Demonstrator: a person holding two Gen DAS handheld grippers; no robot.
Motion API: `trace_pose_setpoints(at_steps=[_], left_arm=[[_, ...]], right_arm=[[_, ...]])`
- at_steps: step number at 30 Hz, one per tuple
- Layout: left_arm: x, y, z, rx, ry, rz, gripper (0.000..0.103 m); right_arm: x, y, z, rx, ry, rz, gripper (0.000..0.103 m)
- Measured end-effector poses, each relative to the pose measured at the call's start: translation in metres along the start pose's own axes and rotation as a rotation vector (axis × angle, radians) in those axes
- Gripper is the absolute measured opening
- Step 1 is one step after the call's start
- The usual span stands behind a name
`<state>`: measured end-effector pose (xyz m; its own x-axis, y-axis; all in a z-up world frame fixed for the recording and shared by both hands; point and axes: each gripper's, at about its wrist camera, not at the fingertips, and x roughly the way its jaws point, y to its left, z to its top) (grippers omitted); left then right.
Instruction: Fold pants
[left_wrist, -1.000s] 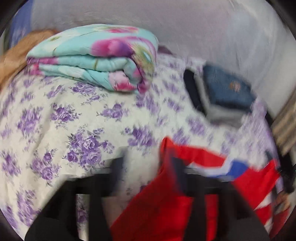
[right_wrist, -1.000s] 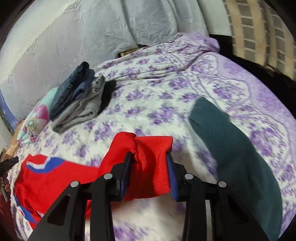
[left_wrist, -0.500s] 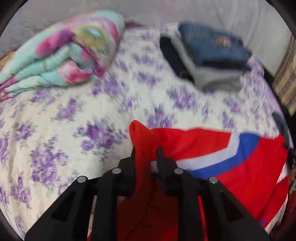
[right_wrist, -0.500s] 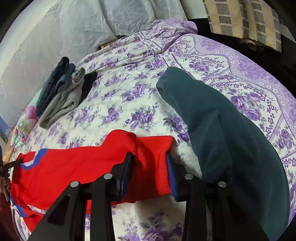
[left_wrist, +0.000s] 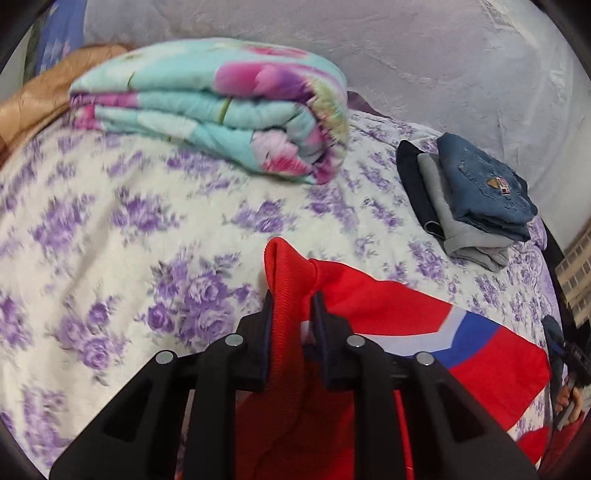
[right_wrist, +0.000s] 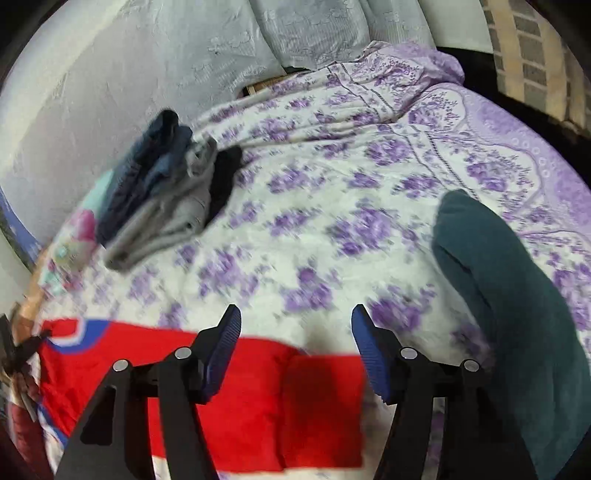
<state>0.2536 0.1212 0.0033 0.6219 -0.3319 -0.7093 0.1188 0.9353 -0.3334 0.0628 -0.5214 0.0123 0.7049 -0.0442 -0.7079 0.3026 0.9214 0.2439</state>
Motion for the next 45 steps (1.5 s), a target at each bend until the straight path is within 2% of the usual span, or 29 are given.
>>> trace_pose_setpoints(at_steps=[3,4,6,7,8,9,11,13,15,16,17,19,21,22,23,25,26,29,30,31,32,33,37,40,44,45], left_arm=[[0.001,0.002,0.000,0.001,-0.005,-0.024,0.019],[0.002,0.000,-0.001,0.008,-0.005,-0.020,0.019],[0.002,-0.001,-0.001,0.016,-0.007,-0.012,0.019],[0.001,-0.001,-0.001,0.014,-0.012,-0.012,0.019],[-0.001,-0.003,-0.001,0.012,-0.022,-0.016,0.019],[-0.004,-0.003,-0.001,0.009,-0.031,-0.019,0.019],[-0.016,-0.004,0.001,0.000,-0.066,-0.027,0.019],[-0.027,-0.004,0.004,-0.014,-0.105,-0.041,0.018],[-0.037,-0.005,0.007,-0.027,-0.146,-0.044,0.018],[-0.040,-0.005,0.008,-0.034,-0.163,-0.044,0.012],[-0.042,-0.004,0.009,-0.037,-0.176,-0.027,0.012],[-0.029,-0.002,0.010,-0.043,-0.139,-0.026,0.012],[-0.005,0.004,0.004,-0.055,-0.056,-0.003,0.013],[0.003,0.007,0.000,-0.059,-0.032,0.011,0.016],[0.006,0.011,-0.002,-0.074,-0.026,0.015,0.018],[0.001,0.018,-0.001,-0.105,-0.037,-0.031,0.021],[-0.007,0.021,-0.002,-0.123,-0.062,-0.056,0.021],[-0.028,0.020,-0.009,-0.109,-0.115,-0.060,0.023],[-0.039,0.018,-0.014,-0.094,-0.133,-0.057,0.028],[-0.047,0.017,-0.020,-0.082,-0.143,-0.054,0.036],[-0.056,0.015,-0.029,-0.073,-0.152,-0.055,0.040],[-0.063,0.015,-0.036,-0.072,-0.157,-0.064,0.045],[-0.096,0.019,-0.067,-0.089,-0.177,-0.131,0.047],[-0.117,0.025,-0.091,-0.108,-0.160,-0.181,0.051],[-0.131,0.027,-0.124,-0.073,-0.087,-0.147,0.055],[-0.131,0.029,-0.132,-0.079,-0.066,-0.144,0.060]], right_arm=[[0.002,-0.013,-0.010,0.000,0.063,-0.019,0.063],[0.010,-0.016,-0.014,-0.003,0.111,-0.017,0.064],[0.027,-0.018,-0.023,-0.004,0.150,-0.023,0.065],[0.029,-0.014,-0.026,-0.024,0.121,-0.030,0.060],[0.028,-0.008,-0.026,-0.048,0.101,-0.018,0.030],[0.026,0.000,-0.023,-0.066,0.086,0.001,0.012],[0.015,0.008,-0.014,-0.058,0.023,0.043,0.009],[-0.001,0.015,0.007,-0.081,-0.070,0.028,0.009],[-0.004,0.009,0.030,-0.022,-0.097,0.067,0.009],[-0.001,0.008,0.038,-0.011,-0.105,0.059,0.009],[0.005,0.007,0.044,-0.021,-0.109,0.024,0.009],[0.033,0.009,0.042,-0.054,-0.073,-0.071,0.009],[0.071,0.000,0.028,-0.041,0.054,-0.114,0.016],[0.077,-0.004,0.019,-0.037,0.045,-0.129,0.023],[0.075,-0.007,0.015,-0.027,-0.003,-0.115,0.026],[0.059,-0.011,0.015,0.024,-0.060,-0.141,0.027],[0.043,-0.010,0.014,0.031,-0.128,-0.160,0.029],[0.024,0.008,0.004,-0.060,-0.176,-0.145,0.031],[0.029,0.018,-0.004,-0.113,-0.132,-0.133,0.036],[0.040,0.023,-0.010,-0.145,-0.074,-0.142,0.052],[0.053,0.025,-0.017,-0.172,-0.018,-0.164,0.061],[0.060,0.024,-0.018,-0.179,0.007,-0.184,0.062],[0.024,0.013,-0.013,-0.093,-0.083,-0.114,0.061],[-0.015,0.015,-0.030,-0.118,-0.122,-0.072,0.061],[-0.058,0.020,-0.060,-0.168,-0.134,-0.067,0.063],[-0.070,0.019,-0.068,-0.165,-0.134,-0.053,0.063]])
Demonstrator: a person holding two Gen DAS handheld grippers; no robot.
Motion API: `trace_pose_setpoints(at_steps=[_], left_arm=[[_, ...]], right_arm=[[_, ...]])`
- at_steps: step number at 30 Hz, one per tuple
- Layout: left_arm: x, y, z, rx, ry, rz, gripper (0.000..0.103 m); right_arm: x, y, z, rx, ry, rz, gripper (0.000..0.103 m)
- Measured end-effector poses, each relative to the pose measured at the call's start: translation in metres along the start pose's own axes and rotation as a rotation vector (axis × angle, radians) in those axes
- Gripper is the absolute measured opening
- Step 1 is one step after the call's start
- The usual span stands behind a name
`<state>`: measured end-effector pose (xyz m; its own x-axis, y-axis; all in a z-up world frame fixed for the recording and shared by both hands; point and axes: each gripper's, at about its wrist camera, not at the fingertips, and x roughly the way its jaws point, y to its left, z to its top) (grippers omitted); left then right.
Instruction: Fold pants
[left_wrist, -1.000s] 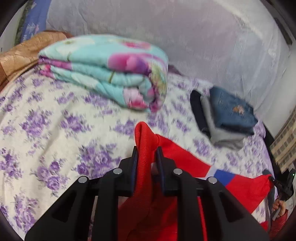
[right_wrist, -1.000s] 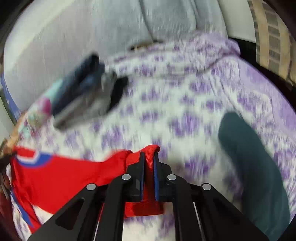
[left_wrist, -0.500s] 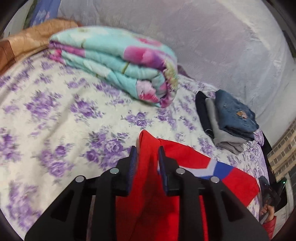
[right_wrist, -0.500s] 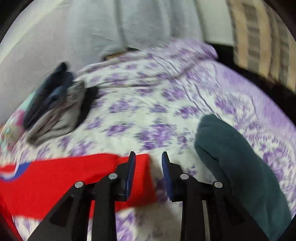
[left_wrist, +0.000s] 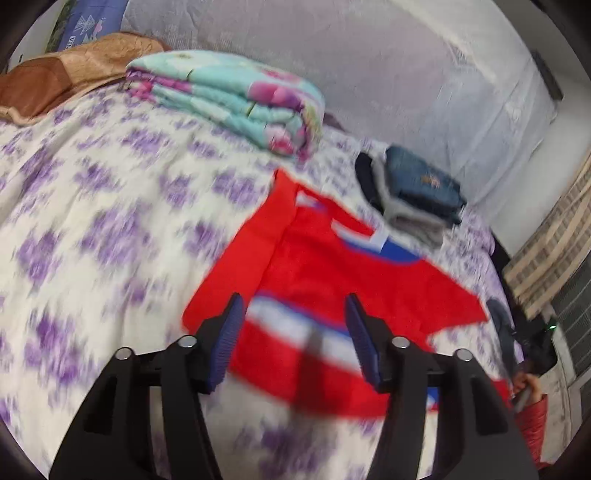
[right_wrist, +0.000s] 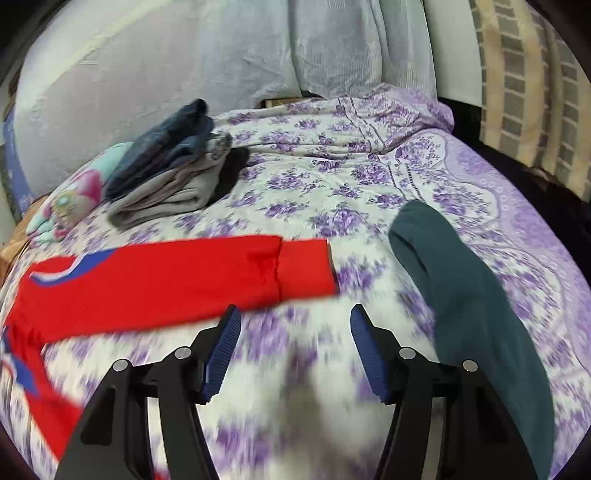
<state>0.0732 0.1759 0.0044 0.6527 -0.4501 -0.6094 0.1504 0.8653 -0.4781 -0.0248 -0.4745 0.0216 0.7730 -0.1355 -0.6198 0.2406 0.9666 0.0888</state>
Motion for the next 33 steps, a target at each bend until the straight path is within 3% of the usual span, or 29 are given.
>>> trace_pose_setpoints(at_steps=[3,9,20,22,25,27,29,33], left_arm=[[0.005,0.014,-0.018,-0.079,0.040,-0.031,0.072],[0.008,0.027,-0.031,-0.180,0.061,-0.061,0.072],[0.024,0.004,-0.026,-0.118,0.028,0.075,0.073],[0.025,0.004,-0.025,-0.118,0.028,0.085,0.070],[0.024,0.009,-0.026,-0.140,0.018,0.079,0.063],[0.021,0.011,-0.028,-0.147,0.005,0.077,0.061],[0.020,0.012,-0.030,-0.150,-0.001,0.072,0.061],[0.019,0.015,-0.030,-0.166,-0.002,0.064,0.061]], right_arm=[[-0.027,0.000,-0.012,0.012,-0.001,0.035,0.063],[-0.064,0.000,-0.045,0.014,0.003,0.058,0.063],[-0.075,-0.012,-0.101,0.036,0.131,0.137,0.063],[-0.067,-0.015,-0.105,0.055,0.165,0.186,0.062],[-0.053,-0.011,-0.113,0.051,0.204,0.241,0.044],[-0.052,-0.007,-0.115,0.040,0.170,0.239,0.037],[-0.056,-0.007,-0.111,0.036,0.131,0.215,0.006],[-0.091,-0.001,-0.077,-0.024,0.000,0.214,0.006]])
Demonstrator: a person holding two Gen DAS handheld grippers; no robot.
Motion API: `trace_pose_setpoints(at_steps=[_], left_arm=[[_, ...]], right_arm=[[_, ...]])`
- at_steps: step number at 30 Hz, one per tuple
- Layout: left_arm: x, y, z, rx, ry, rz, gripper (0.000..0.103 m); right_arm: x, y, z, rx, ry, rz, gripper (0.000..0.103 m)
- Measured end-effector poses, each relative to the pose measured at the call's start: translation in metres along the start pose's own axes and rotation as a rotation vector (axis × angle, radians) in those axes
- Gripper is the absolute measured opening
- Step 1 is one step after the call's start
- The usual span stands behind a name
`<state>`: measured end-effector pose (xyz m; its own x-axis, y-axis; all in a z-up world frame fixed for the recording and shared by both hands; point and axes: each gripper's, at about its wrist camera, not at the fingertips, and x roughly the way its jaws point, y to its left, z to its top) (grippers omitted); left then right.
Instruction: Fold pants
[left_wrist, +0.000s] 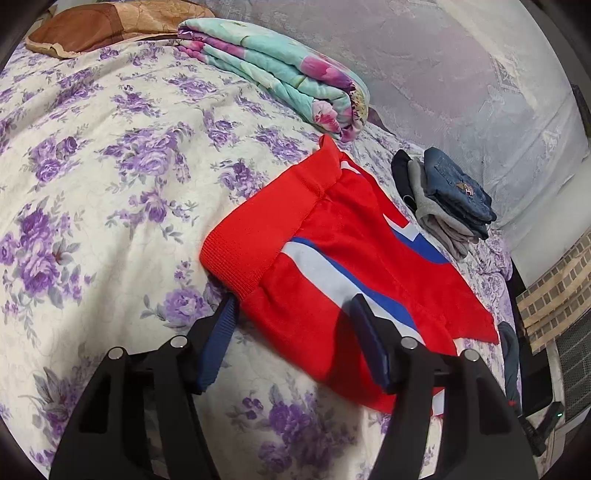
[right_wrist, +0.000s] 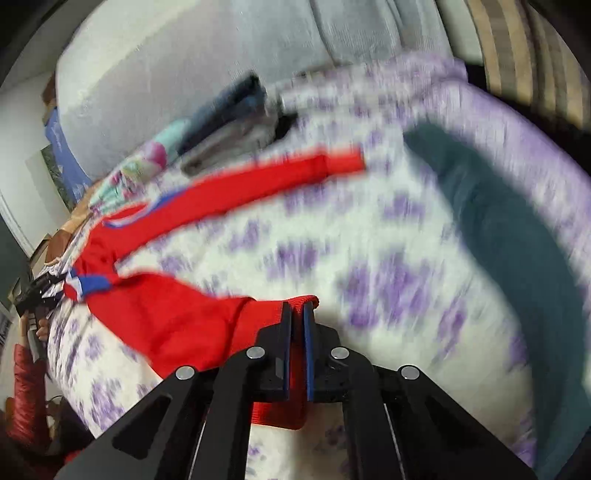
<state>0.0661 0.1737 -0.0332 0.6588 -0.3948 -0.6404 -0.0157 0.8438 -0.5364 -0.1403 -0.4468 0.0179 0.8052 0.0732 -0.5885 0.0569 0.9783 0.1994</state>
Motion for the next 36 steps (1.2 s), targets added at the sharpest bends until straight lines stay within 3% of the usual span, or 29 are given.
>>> trace_pose_setpoints(at_steps=[3,6,9,11,15,19,20,21,24,27,30,36], left_arm=[[-0.001,0.000,0.000,0.001,-0.004,-0.003,0.061],[-0.003,0.002,-0.003,-0.003,-0.010,-0.012,0.061],[-0.006,0.005,-0.004,-0.011,-0.014,-0.031,0.061],[-0.006,0.007,-0.004,-0.024,-0.014,-0.044,0.061],[-0.007,0.008,-0.004,-0.035,-0.018,-0.054,0.061],[-0.008,0.010,-0.004,-0.049,-0.025,-0.062,0.061],[-0.008,0.011,-0.004,-0.052,-0.025,-0.064,0.061],[-0.009,0.011,-0.004,-0.055,-0.026,-0.067,0.061],[-0.009,0.011,-0.004,-0.053,-0.026,-0.066,0.061],[-0.009,0.011,-0.005,-0.051,-0.027,-0.064,0.061],[-0.009,0.011,-0.005,-0.051,-0.026,-0.064,0.061],[-0.009,0.006,-0.006,-0.025,-0.024,-0.047,0.067]], right_arm=[[-0.041,0.025,0.025,-0.105,-0.113,0.004,0.006],[-0.086,0.048,0.009,-0.267,-0.176,0.019,0.006],[-0.099,0.057,-0.049,-0.404,-0.045,0.122,0.007],[-0.092,0.057,-0.095,-0.406,0.098,0.151,0.007],[-0.089,0.033,-0.109,-0.215,0.147,0.228,0.010],[-0.094,0.019,-0.096,-0.108,0.063,0.191,0.048],[-0.094,0.020,-0.096,-0.100,0.072,0.205,0.060],[-0.089,0.019,-0.095,-0.069,0.100,0.227,0.063],[-0.073,0.006,-0.101,0.094,0.193,0.318,0.063],[-0.060,-0.007,-0.106,0.273,0.222,0.429,0.060],[-0.051,-0.005,-0.108,0.332,0.246,0.529,0.061],[-0.039,-0.018,-0.120,0.603,0.343,0.726,0.066]])
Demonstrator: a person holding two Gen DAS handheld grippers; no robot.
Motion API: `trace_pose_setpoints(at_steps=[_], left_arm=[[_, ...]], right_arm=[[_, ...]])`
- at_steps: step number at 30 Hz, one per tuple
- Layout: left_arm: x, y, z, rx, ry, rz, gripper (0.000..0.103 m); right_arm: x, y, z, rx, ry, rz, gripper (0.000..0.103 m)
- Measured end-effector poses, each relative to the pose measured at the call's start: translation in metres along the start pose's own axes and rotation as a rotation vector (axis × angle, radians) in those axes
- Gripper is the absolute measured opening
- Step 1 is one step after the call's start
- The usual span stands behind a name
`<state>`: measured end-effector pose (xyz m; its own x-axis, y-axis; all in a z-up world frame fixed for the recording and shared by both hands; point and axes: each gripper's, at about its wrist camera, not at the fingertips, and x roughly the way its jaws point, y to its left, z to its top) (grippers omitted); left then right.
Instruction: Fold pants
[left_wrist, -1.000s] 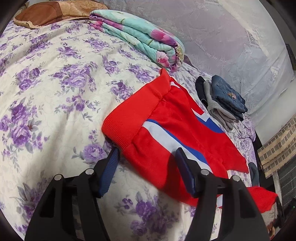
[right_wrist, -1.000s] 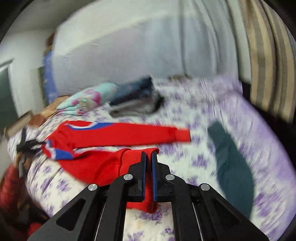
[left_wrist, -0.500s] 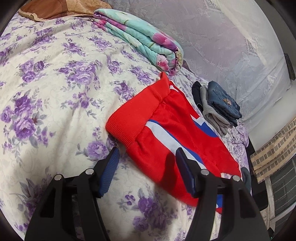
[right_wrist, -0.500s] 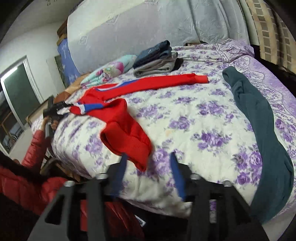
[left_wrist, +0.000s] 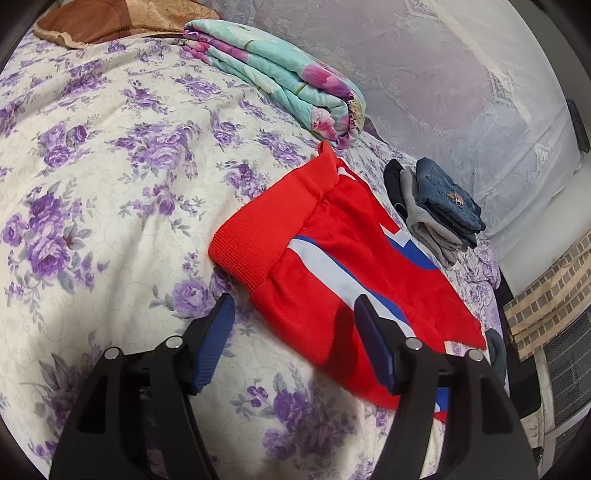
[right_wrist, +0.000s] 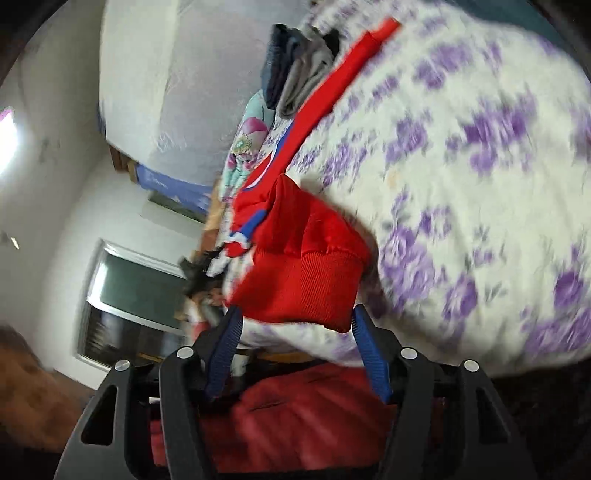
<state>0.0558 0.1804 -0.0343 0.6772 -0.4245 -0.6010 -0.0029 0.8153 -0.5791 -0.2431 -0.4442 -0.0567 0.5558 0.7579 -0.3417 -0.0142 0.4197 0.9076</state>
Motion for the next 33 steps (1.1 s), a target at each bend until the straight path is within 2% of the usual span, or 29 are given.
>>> trace_pose_setpoints(at_steps=[3,5,7,12,13,14,16,17,19,22,25,29,31,32,33], left_arm=[[0.001,-0.004,-0.001,0.023,0.001,0.016,0.071],[0.001,-0.006,-0.002,0.032,-0.003,0.028,0.073],[0.000,-0.006,-0.002,0.034,-0.005,0.027,0.076],[0.000,-0.006,-0.002,0.035,-0.004,0.021,0.078],[0.000,-0.006,-0.002,0.037,-0.005,0.022,0.078],[0.000,-0.006,-0.003,0.038,-0.005,0.023,0.078],[0.000,-0.006,-0.003,0.037,-0.005,0.024,0.079],[0.000,-0.006,-0.003,0.037,-0.005,0.025,0.079],[0.000,-0.007,-0.003,0.040,-0.004,0.027,0.079],[0.001,-0.008,-0.003,0.045,-0.002,0.031,0.079],[0.001,-0.008,-0.003,0.047,-0.001,0.033,0.079],[0.001,-0.008,-0.004,0.049,-0.002,0.031,0.079],[0.000,-0.007,-0.004,0.048,-0.005,0.027,0.080],[-0.001,-0.007,-0.005,0.049,-0.006,0.024,0.080],[-0.001,-0.007,-0.005,0.051,-0.006,0.022,0.081]], right_arm=[[0.002,-0.006,-0.003,0.106,0.004,0.106,0.071],[0.010,-0.006,-0.006,0.108,0.023,0.055,0.071],[0.019,-0.005,-0.008,0.088,0.025,-0.046,0.071],[0.042,-0.014,-0.015,0.085,0.054,-0.136,0.071],[0.047,-0.014,-0.017,0.073,0.055,-0.152,0.069],[0.050,-0.015,-0.019,0.058,0.047,-0.174,0.061],[0.056,-0.005,-0.022,-0.023,0.032,-0.257,0.054],[0.057,0.006,-0.025,-0.090,0.025,-0.309,0.042],[0.048,0.031,-0.025,-0.215,-0.024,-0.365,0.016],[0.016,0.067,-0.009,-0.322,-0.133,-0.384,0.014],[-0.003,0.096,0.017,-0.453,-0.232,-0.525,0.014],[-0.026,0.097,0.072,-0.469,-0.367,-0.625,0.013],[-0.041,0.076,0.090,-0.440,-0.392,-0.663,0.013],[-0.044,0.064,0.097,-0.442,-0.370,-0.716,0.015],[-0.045,0.043,0.105,-0.418,-0.387,-0.877,0.012]])
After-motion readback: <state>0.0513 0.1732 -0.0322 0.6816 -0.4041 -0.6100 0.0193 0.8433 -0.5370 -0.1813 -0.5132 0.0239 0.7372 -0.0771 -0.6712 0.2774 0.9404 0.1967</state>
